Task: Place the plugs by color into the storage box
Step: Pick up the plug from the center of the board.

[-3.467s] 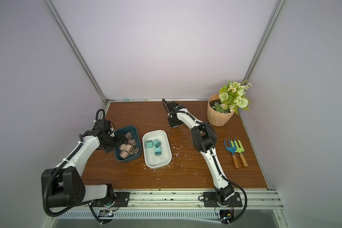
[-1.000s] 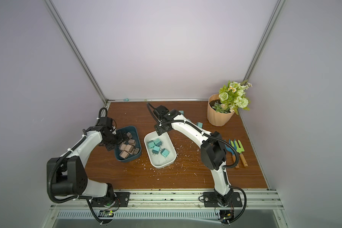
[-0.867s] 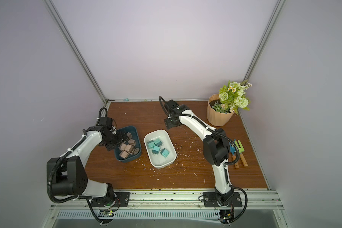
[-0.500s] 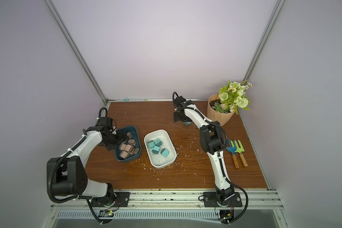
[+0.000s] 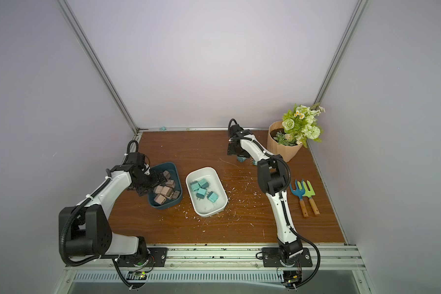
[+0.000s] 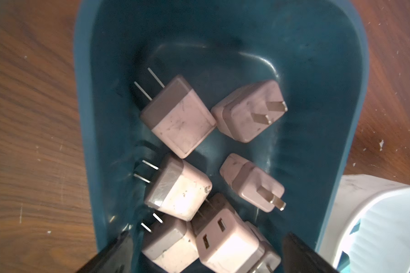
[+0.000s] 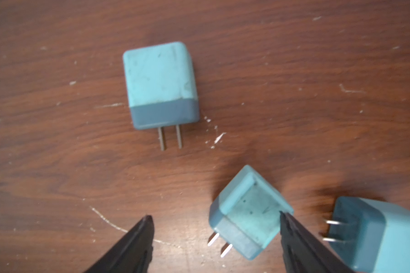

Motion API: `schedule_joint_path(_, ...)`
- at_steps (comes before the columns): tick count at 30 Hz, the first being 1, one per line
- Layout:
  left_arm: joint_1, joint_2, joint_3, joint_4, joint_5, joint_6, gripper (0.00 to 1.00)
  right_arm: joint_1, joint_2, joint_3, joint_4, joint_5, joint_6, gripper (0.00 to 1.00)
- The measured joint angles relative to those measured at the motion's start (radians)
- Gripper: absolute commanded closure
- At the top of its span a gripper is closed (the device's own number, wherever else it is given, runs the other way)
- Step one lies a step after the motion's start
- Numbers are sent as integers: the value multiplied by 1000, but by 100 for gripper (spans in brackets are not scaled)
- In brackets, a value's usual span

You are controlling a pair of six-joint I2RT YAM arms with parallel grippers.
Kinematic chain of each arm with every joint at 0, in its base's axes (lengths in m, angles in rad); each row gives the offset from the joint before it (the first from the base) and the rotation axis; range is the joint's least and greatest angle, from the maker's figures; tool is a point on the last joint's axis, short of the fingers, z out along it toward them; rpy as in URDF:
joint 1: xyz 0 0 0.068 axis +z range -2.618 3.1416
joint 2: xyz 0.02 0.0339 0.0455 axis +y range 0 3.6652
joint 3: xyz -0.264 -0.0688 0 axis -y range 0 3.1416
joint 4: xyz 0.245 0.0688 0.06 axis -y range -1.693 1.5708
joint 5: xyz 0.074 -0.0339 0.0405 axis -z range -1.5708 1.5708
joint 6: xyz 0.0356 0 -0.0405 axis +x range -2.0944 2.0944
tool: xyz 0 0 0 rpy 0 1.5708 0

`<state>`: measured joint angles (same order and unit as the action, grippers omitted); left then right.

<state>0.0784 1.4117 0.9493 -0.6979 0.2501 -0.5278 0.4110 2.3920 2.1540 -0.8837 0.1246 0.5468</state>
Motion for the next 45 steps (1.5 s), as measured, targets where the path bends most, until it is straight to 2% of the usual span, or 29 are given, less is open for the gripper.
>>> schedule_joint_path(10,0,6,1,0,0,1,0,-16,10,-6,12,-5,74,14)
schedule_joint_path(18,0,6,1,0,0,1,0,-24,53,-1,53,-66,76,16)
schedule_joint_path(26,0,6,1,0,0,1,0,-26,80,39,42,-66,10,35)
schedule_joint_path(29,0,7,1,0,0,1,0,-25,82,38,27,-28,-26,45)
schedule_joint_path(34,0,14,3,0,0,1,0,-20,65,-9,39,35,-75,56)
schedule_joint_path(41,-6,29,32,-3,3,1,0,-19,-67,-225,90,26,-118,61)
schedule_joint_path(45,-14,27,93,-10,3,-2,0,-19,-146,-339,95,-2,-132,61)
